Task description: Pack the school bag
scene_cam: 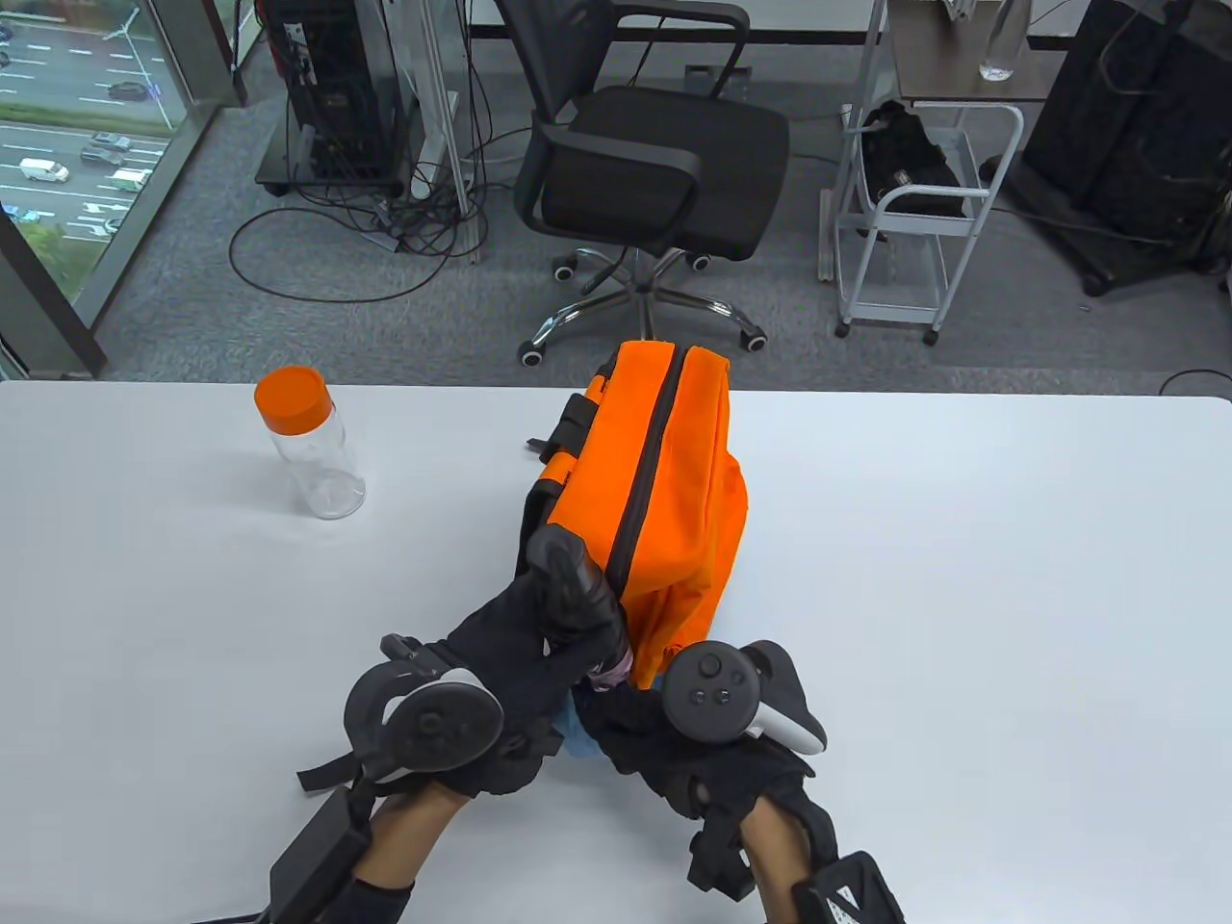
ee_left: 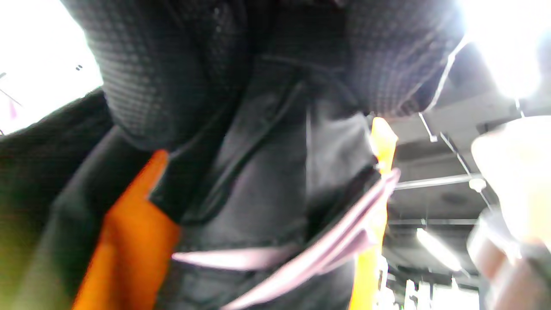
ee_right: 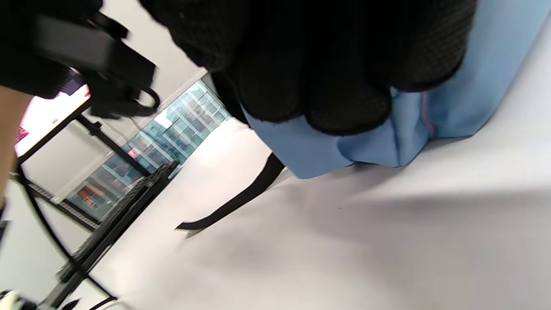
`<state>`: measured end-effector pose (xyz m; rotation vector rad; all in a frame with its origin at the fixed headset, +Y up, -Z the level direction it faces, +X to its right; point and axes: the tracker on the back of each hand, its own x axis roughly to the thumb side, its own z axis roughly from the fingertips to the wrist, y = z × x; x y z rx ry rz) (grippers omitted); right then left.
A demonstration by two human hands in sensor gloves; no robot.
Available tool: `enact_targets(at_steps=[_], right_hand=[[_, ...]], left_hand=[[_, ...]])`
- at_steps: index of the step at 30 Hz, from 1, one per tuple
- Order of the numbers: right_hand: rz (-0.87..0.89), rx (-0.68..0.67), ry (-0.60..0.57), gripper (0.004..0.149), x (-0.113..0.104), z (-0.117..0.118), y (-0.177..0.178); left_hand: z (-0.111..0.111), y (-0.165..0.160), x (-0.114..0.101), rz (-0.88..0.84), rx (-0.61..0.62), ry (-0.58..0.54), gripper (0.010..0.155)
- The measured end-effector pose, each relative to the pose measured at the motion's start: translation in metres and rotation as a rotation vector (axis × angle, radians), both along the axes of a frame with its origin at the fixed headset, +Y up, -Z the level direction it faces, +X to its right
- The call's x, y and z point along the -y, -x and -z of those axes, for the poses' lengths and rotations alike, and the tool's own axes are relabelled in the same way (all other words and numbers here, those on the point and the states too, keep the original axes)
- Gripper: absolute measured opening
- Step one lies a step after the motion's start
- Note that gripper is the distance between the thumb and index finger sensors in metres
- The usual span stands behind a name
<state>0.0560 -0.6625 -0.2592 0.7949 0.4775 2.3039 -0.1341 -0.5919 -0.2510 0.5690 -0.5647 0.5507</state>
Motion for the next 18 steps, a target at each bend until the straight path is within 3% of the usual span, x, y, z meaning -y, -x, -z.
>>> enact_targets(at_steps=[2, 4, 8, 10, 12, 14, 15, 18], right_hand=[[0.075, -0.019, 0.038, 0.043, -0.014, -0.003, -0.012], [0.161, 0.029, 0.045, 0.043, -0.027, -0.007, -0.027], [0.132, 0.521, -0.335, 0.04, -0.051, -0.013, -0.072], [0.128, 0.683, -0.464, 0.04, -0.056, -0.014, -0.087], [0.083, 0.677, -0.501, 0.054, -0.061, -0.011, -0.088], [-0.085, 0.586, -0.551, 0.077, -0.065, -0.004, -0.08], [-0.173, 0.556, -0.659, 0.085, -0.069, 0.002, -0.072], [-0.274, 0.517, -0.78, 0.094, -0.078, 0.015, -0.059]], left_hand=[[-0.002, -0.003, 0.002, 0.037, 0.008, 0.025, 0.078], [0.006, -0.008, 0.005, 0.176, 0.027, 0.242, 0.078], [0.008, -0.014, 0.036, 0.196, 0.044, 0.345, 0.078], [0.001, -0.012, 0.042, 0.182, -0.006, 0.285, 0.079], [-0.007, -0.014, 0.037, 0.207, -0.003, 0.22, 0.079], [-0.009, -0.018, 0.029, 0.257, -0.029, 0.176, 0.079], [-0.003, -0.02, 0.029, 0.297, -0.034, 0.251, 0.079], [0.016, -0.022, 0.052, 0.389, -0.07, 0.526, 0.074]])
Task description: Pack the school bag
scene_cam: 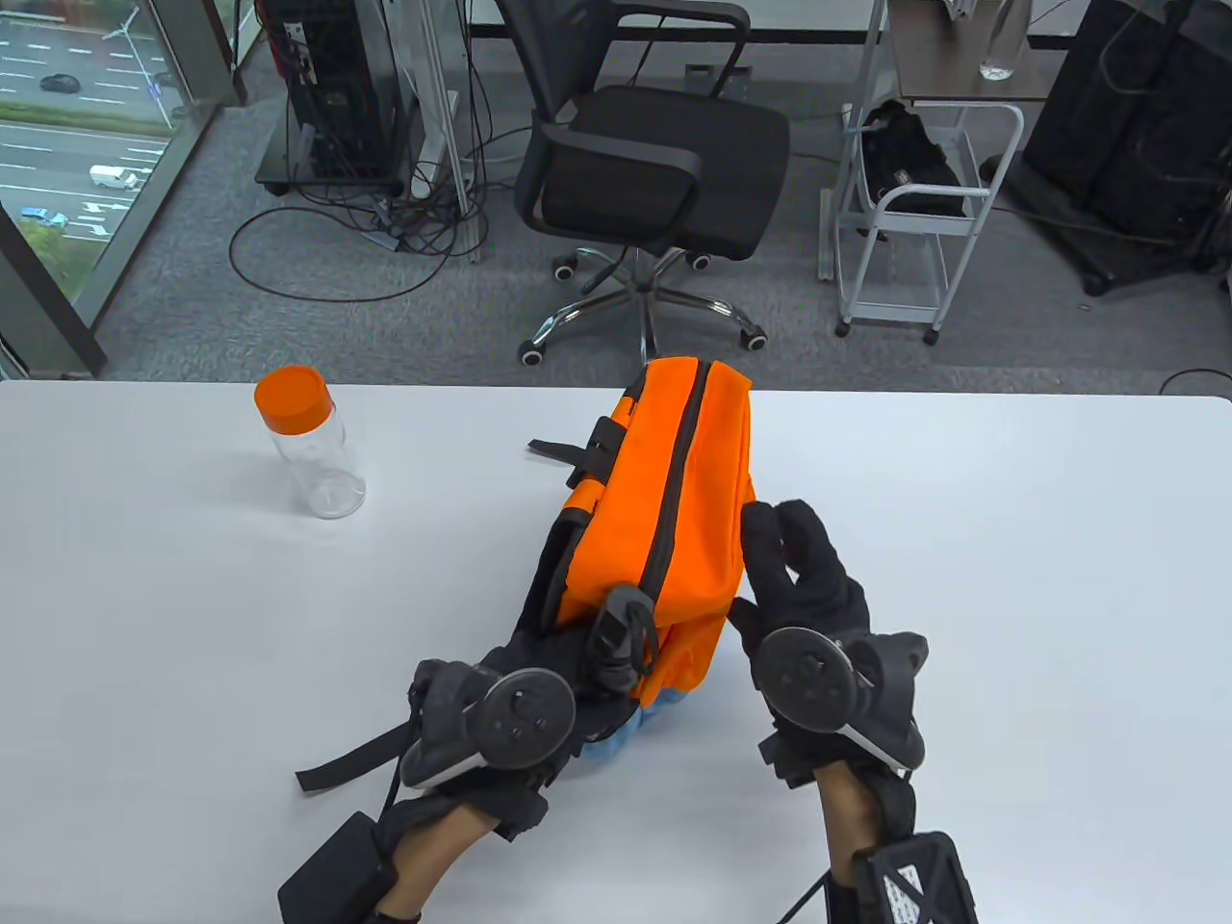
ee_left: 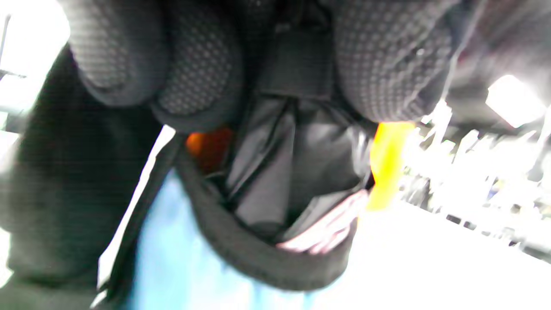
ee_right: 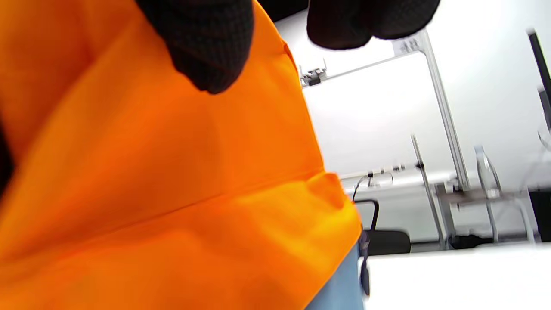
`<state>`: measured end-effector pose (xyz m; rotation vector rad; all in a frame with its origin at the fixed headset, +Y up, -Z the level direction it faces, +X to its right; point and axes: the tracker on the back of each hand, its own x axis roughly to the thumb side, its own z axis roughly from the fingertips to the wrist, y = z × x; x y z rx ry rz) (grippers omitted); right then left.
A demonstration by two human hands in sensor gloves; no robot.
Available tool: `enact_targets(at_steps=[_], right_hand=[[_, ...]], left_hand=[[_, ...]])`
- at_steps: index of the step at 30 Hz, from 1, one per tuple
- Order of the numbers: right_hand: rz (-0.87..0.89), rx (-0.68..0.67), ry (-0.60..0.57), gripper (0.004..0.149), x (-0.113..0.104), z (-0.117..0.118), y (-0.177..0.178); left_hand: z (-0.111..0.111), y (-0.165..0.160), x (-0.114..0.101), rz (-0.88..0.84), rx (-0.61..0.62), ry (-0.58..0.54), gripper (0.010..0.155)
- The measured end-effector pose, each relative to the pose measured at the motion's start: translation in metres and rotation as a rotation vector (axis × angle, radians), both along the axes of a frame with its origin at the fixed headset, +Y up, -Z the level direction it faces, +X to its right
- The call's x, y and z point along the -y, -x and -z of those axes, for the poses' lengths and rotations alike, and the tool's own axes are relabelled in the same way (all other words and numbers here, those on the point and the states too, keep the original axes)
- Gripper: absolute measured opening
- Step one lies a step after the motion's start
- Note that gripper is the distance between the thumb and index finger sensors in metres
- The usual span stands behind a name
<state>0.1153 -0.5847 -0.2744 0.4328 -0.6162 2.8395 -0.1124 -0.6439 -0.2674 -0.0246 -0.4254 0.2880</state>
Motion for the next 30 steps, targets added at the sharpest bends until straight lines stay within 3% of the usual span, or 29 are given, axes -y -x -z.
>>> enact_targets(at_steps=[2, 3, 5, 8, 9, 11, 13, 17, 19, 20, 22, 24, 27, 28, 30], right_hand=[[-0.076, -0.025, -0.022, 0.096, -0.007, 0.01, 0.012], [-0.133, -0.037, -0.027, 0.094, -0.012, 0.013, 0.021], [-0.223, -0.057, -0.048, 0.09, -0.021, 0.018, 0.036], [-0.38, -0.072, -0.1, 0.1, -0.04, 0.028, 0.059], [-0.441, -0.096, -0.101, 0.097, -0.046, 0.032, 0.069], [-0.534, -0.101, -0.036, 0.065, -0.051, 0.04, 0.084], [-0.574, -0.095, 0.019, 0.043, -0.056, 0.043, 0.092], [-0.632, -0.071, -0.003, 0.032, -0.072, 0.038, 0.103], [-0.675, -0.019, -0.002, 0.032, -0.083, 0.032, 0.114], [-0.672, 0.004, 0.0, 0.033, -0.087, 0.031, 0.119], [-0.606, 0.068, 0.081, 0.034, -0.093, 0.04, 0.129], [-0.455, 0.121, 0.267, 0.034, -0.096, 0.055, 0.135], [-0.194, 0.215, 0.301, 0.044, -0.101, 0.068, 0.128], [-0.124, 0.216, 0.314, 0.05, -0.103, 0.067, 0.123], [0.131, 0.071, 0.413, 0.059, -0.114, 0.057, 0.101]], left_hand=[[0.006, 0.008, 0.008, -0.076, -0.032, -0.034, 0.076], [0.009, 0.013, 0.008, -0.058, -0.036, 0.025, 0.076], [0.01, 0.022, 0.009, -0.081, 0.019, 0.041, 0.077], [0.005, 0.03, 0.007, -0.099, 0.051, 0.073, 0.074], [0.005, 0.03, 0.006, -0.087, 0.078, 0.07, 0.073], [0.006, 0.03, 0.007, -0.091, 0.079, 0.093, 0.074], [0.01, 0.037, 0.004, -0.105, 0.065, 0.093, 0.076], [0.015, 0.078, -0.002, -0.065, -0.24, -0.255, 0.083], [0.017, 0.103, -0.003, -0.029, -0.352, -0.339, 0.079], [0.018, 0.11, -0.003, -0.026, -0.358, -0.321, 0.081], [0.017, 0.122, 0.001, -0.063, -0.384, -0.261, 0.079], [0.015, 0.119, 0.008, -0.081, -0.348, -0.211, 0.074], [0.015, 0.1, 0.017, -0.119, -0.183, -0.113, 0.069], [0.014, 0.095, 0.019, -0.159, -0.143, -0.078, 0.068], [0.01, 0.081, 0.023, -0.318, -0.041, -0.002, 0.067]])
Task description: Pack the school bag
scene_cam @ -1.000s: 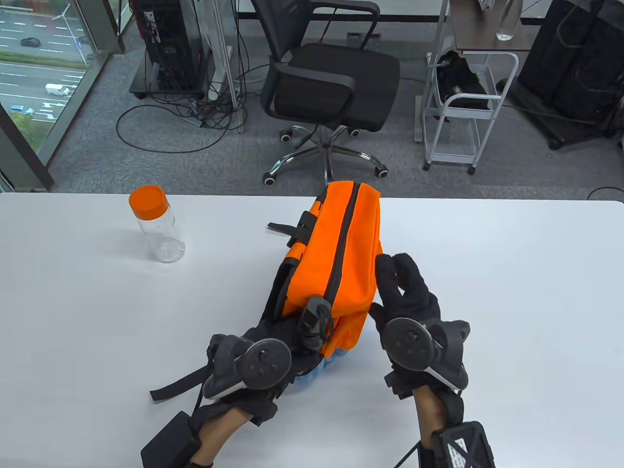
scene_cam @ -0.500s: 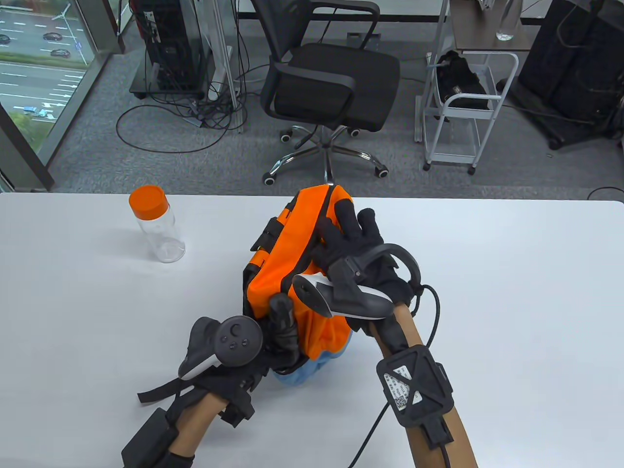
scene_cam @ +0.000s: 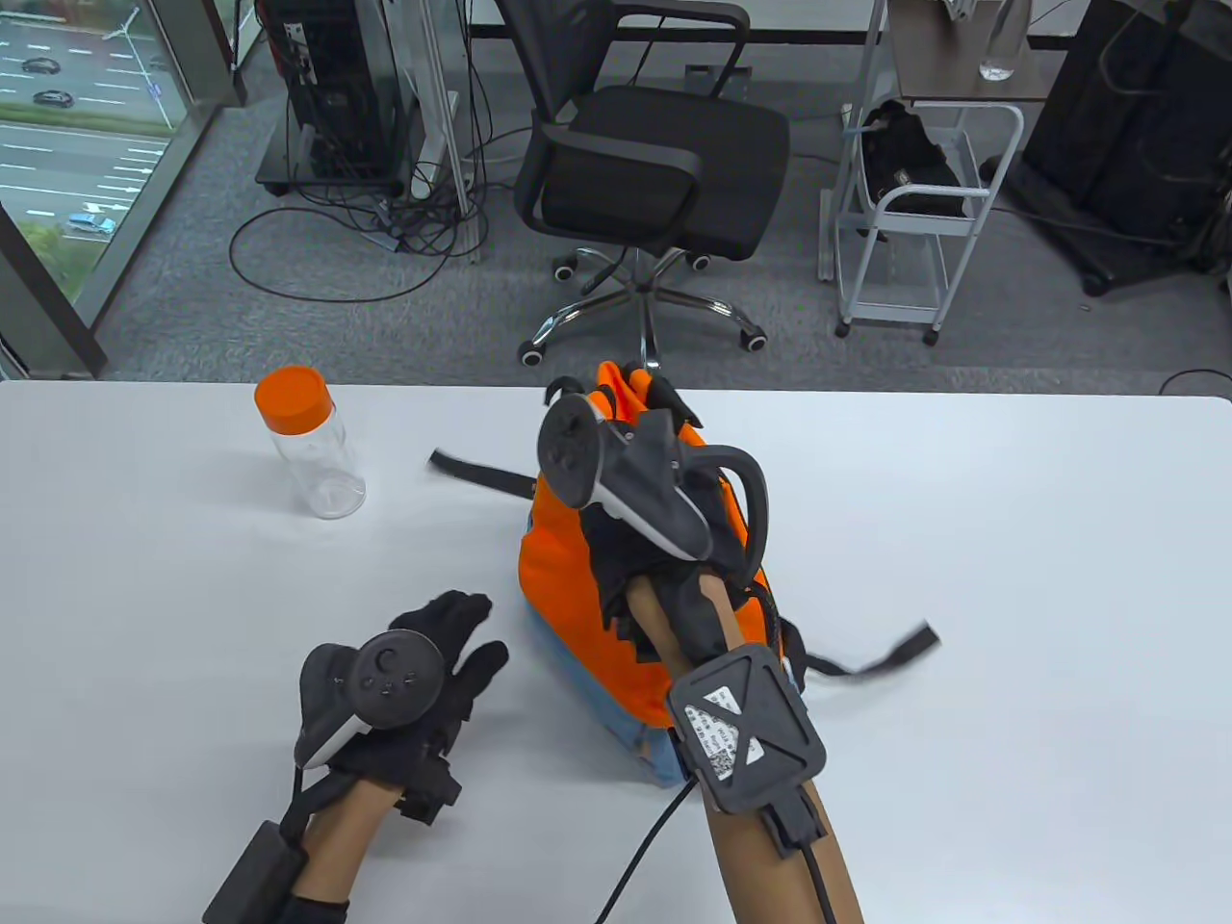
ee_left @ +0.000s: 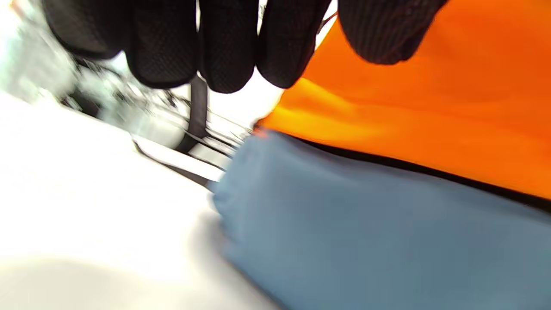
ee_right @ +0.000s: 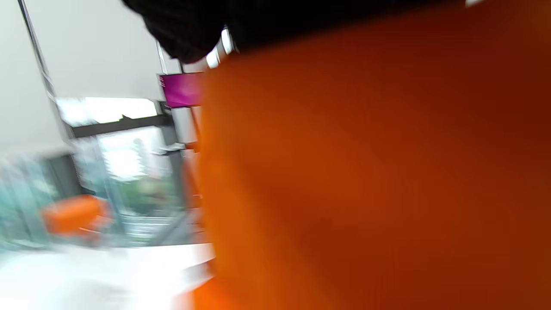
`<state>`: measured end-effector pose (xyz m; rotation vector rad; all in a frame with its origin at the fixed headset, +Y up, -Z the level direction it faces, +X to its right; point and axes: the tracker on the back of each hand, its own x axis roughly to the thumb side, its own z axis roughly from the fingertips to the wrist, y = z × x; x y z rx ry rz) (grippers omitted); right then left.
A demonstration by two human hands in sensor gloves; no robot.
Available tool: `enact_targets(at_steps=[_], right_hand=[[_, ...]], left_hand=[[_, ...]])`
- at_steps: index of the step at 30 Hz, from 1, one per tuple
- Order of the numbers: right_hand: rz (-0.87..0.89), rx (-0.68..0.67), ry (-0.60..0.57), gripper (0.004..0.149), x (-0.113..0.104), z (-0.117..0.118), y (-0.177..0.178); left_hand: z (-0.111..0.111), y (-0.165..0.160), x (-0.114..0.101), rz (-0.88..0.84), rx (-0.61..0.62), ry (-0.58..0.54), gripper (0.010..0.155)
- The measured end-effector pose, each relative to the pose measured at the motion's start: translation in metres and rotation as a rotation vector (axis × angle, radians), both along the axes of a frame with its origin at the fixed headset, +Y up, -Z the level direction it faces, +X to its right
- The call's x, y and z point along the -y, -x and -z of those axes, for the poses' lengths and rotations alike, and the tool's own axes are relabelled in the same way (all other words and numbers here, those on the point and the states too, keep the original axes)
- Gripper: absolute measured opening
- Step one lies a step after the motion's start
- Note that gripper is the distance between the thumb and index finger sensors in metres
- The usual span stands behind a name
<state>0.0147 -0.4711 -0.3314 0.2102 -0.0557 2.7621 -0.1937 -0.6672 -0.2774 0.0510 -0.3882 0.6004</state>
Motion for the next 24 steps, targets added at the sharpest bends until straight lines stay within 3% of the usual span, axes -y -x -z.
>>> enact_targets(at_steps=[1, 3, 6, 8, 10, 12, 13, 15, 17, 18, 20, 22, 24], right_hand=[[0.07, -0.005, -0.014, 0.056, -0.005, -0.007, -0.011], [0.229, 0.013, -0.17, 0.048, -0.017, -0.031, -0.055], [0.296, 0.146, -0.279, 0.044, -0.002, -0.055, -0.114], [0.263, 0.257, -0.189, 0.045, 0.045, -0.058, -0.158], [0.223, 0.284, 0.024, 0.054, 0.099, -0.054, -0.175], [0.283, 0.159, 0.139, 0.071, 0.15, -0.051, -0.169], [0.343, 0.081, 0.163, 0.076, 0.164, -0.05, -0.162], [0.636, -0.07, 0.227, 0.072, 0.19, -0.049, -0.133], [0.785, -0.137, 0.156, 0.07, 0.191, -0.048, -0.107], [0.777, -0.172, 0.122, 0.068, 0.187, -0.049, -0.097], [0.692, -0.238, -0.013, 0.066, 0.179, -0.055, -0.077], [0.646, -0.3, -0.043, 0.066, 0.172, -0.059, -0.063], [0.605, -0.273, -0.041, 0.074, 0.167, -0.058, -0.056]], left_hand=[[-0.002, -0.004, 0.001, -0.032, 0.017, 0.018, 0.067], [-0.006, -0.014, 0.003, -0.053, 0.087, 0.033, 0.071], [-0.01, -0.025, 0.007, -0.05, 0.151, 0.051, 0.082], [-0.013, -0.035, 0.008, -0.071, 0.184, 0.056, 0.086], [-0.017, -0.046, 0.008, -0.11, 0.212, 0.059, 0.088], [-0.023, -0.058, 0.007, -0.152, 0.242, 0.054, 0.09], [-0.025, -0.062, 0.007, -0.164, 0.244, 0.047, 0.092], [-0.029, -0.071, 0.006, -0.194, 0.295, 0.077, 0.104], [-0.029, -0.075, 0.01, -0.24, 0.334, 0.154, 0.116], [-0.027, -0.075, 0.012, -0.262, 0.314, 0.165, 0.118], [-0.019, -0.066, 0.015, -0.281, 0.221, 0.07, 0.116], [-0.009, -0.047, 0.017, -0.357, 0.092, -0.024, 0.099], [-0.005, -0.026, 0.017, -0.423, -0.072, -0.096, 0.074]])
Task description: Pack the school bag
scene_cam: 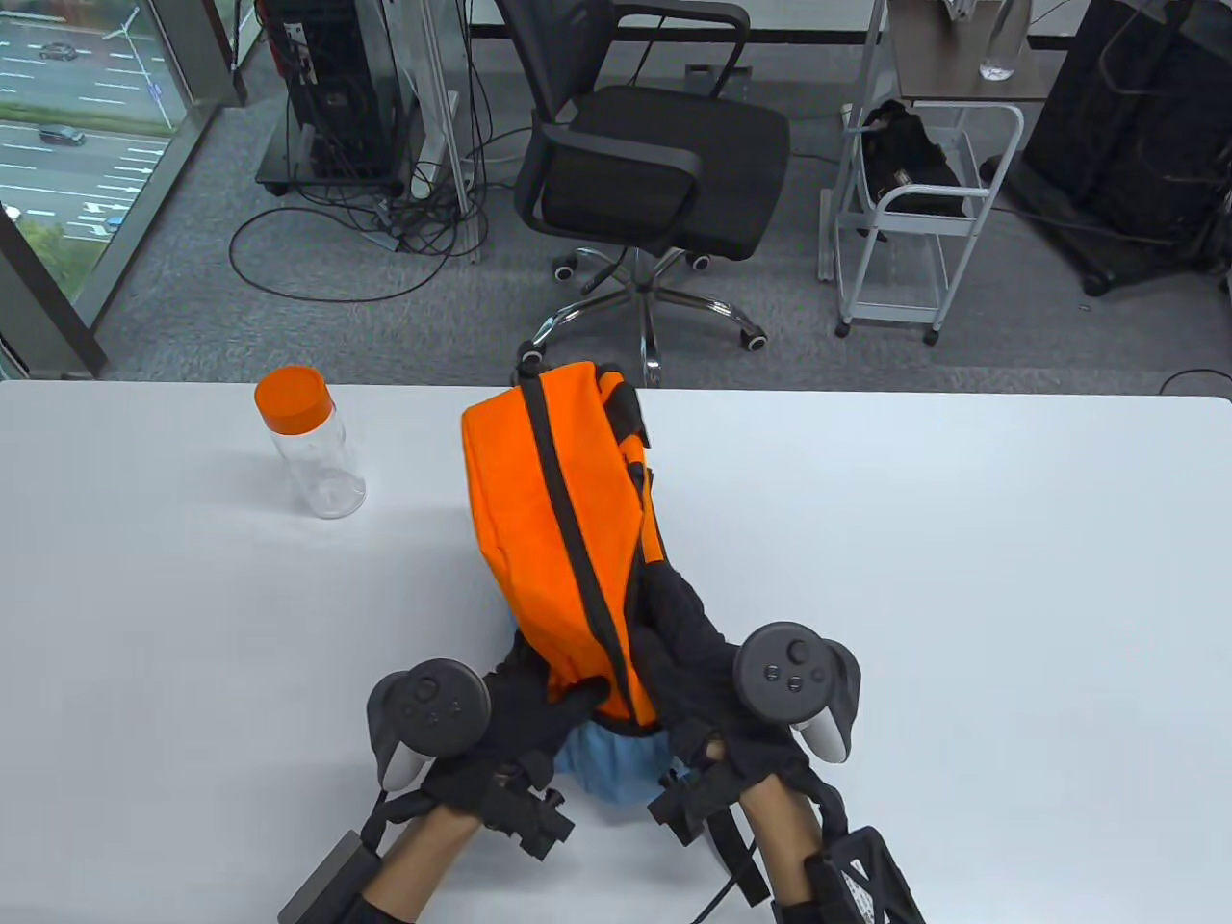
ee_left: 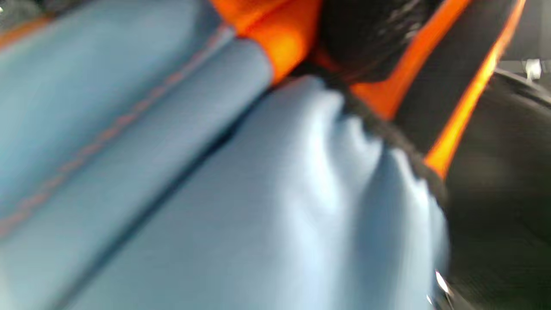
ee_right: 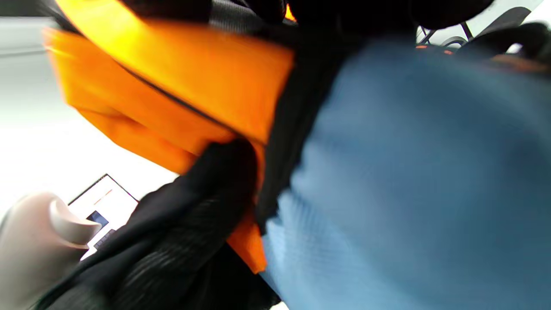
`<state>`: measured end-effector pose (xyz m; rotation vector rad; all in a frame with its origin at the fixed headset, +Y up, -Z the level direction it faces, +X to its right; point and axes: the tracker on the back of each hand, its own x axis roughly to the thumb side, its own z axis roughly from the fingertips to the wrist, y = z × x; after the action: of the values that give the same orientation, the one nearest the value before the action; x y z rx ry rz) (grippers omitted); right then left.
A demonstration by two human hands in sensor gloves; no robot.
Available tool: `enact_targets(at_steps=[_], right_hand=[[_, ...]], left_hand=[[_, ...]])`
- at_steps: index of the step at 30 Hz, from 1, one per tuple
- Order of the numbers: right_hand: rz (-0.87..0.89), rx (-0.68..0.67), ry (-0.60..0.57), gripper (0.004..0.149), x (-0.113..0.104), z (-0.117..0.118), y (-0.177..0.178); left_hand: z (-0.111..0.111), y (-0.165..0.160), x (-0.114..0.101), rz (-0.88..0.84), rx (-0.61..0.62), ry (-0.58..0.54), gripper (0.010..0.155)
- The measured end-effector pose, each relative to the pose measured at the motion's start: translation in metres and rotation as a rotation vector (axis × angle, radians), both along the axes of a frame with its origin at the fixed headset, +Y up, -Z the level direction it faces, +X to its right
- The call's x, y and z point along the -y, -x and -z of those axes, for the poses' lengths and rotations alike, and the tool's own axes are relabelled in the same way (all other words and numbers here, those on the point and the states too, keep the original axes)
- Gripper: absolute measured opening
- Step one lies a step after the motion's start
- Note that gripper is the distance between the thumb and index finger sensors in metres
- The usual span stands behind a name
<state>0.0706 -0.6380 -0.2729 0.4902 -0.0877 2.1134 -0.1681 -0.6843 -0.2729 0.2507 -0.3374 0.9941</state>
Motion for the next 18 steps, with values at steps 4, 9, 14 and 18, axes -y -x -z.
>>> enact_targets(at_steps=[4, 9, 14, 18], right_hand=[[-0.228, 0.076, 0.007, 0.101, 0.005, 0.012, 0.014], [-0.304, 0.265, -0.032, 0.077, 0.023, 0.021, 0.019], [-0.299, 0.238, -0.066, 0.064, 0.023, 0.008, 0.018], [-0.277, 0.24, -0.054, 0.065, 0.026, 0.004, 0.012]], left_hand=[[0.012, 0.028, -0.005, 0.008, -0.129, -0.007, 0.049], [0.015, 0.046, -0.009, 0.033, -0.186, -0.071, 0.049], [0.015, 0.063, -0.012, 0.048, 0.096, -0.075, 0.069], [0.017, 0.099, -0.042, 0.005, -0.087, -0.172, 0.073]])
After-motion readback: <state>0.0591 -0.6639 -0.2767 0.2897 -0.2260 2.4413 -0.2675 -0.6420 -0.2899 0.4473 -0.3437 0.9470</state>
